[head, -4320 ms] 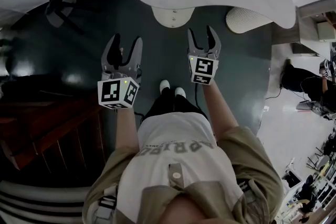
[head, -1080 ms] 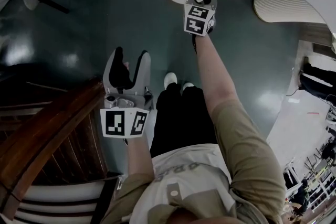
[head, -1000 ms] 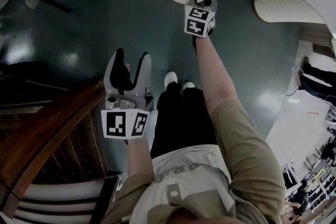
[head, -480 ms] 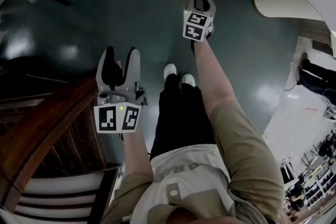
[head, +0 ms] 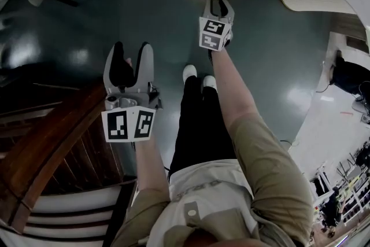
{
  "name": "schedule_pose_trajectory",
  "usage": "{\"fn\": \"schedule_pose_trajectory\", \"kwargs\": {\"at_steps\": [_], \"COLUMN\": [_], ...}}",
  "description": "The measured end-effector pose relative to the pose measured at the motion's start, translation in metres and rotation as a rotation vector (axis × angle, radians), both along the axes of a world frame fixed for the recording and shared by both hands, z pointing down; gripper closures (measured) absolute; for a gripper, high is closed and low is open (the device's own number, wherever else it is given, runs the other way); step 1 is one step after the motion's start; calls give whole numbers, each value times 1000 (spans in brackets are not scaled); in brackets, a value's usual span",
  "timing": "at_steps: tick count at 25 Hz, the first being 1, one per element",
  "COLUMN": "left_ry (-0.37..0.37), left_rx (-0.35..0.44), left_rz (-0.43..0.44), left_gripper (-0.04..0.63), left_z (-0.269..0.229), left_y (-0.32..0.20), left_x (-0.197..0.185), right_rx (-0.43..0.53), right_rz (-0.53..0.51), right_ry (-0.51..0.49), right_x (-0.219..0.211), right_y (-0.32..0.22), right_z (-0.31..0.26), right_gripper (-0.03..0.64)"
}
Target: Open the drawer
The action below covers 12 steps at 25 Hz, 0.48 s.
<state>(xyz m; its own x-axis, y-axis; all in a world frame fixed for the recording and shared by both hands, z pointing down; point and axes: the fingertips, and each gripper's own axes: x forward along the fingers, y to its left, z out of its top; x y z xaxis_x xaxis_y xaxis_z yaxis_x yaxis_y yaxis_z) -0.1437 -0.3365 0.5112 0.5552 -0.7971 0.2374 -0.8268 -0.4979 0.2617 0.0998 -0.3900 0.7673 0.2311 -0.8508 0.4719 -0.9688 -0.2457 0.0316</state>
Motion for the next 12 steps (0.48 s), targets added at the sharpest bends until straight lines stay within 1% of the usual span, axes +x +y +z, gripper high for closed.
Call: {"fn": "schedule_pose_trajectory", "kwargs": {"at_steps": [7,12], "left_ry": [-2,-4], "left_rx": [54,59], "left_rz": [11,19], "left_gripper": [313,313], "left_z": [-12,-11], "left_y": [-9,-6], "left_x": [17,25], "right_rx": [-6,-11], "right_rz": [-41,-64], "right_ry": [2,-3], "right_x": [-7,-13], "right_y": [17,30], "right_z": [-7,-1], "right_gripper": [509,509]}}
